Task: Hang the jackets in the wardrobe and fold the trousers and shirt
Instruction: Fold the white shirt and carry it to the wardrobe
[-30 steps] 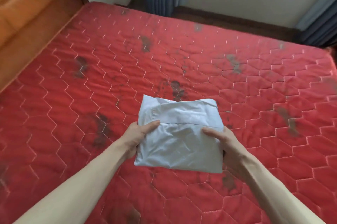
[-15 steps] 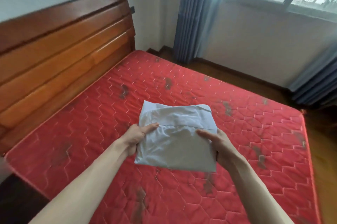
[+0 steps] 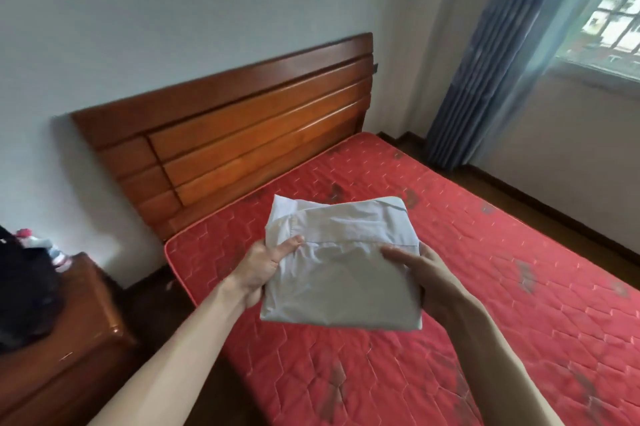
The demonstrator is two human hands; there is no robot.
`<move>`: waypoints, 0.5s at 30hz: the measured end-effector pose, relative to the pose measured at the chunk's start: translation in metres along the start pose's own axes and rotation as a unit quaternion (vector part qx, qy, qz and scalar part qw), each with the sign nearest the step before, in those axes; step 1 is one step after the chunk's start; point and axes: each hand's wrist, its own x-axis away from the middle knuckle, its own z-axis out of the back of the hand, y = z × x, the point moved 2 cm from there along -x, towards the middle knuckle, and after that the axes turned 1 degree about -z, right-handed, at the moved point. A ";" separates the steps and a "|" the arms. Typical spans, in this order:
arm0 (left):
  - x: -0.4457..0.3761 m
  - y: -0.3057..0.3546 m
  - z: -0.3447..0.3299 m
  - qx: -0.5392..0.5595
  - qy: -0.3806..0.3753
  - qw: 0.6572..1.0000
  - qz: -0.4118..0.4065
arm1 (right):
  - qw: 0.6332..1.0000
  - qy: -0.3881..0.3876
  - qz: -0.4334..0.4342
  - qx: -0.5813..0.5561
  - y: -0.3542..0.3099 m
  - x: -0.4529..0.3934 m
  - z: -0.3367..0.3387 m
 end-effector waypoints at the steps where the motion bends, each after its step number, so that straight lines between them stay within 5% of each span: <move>1: 0.007 0.006 0.021 0.007 0.017 1.000 -0.007 | 1.000 -0.014 0.002 0.005 -0.001 -0.006 -0.022; 15: 0.125 0.043 0.304 0.079 0.257 0.960 -0.077 | 0.967 -0.217 -0.021 0.131 0.049 -0.098 -0.336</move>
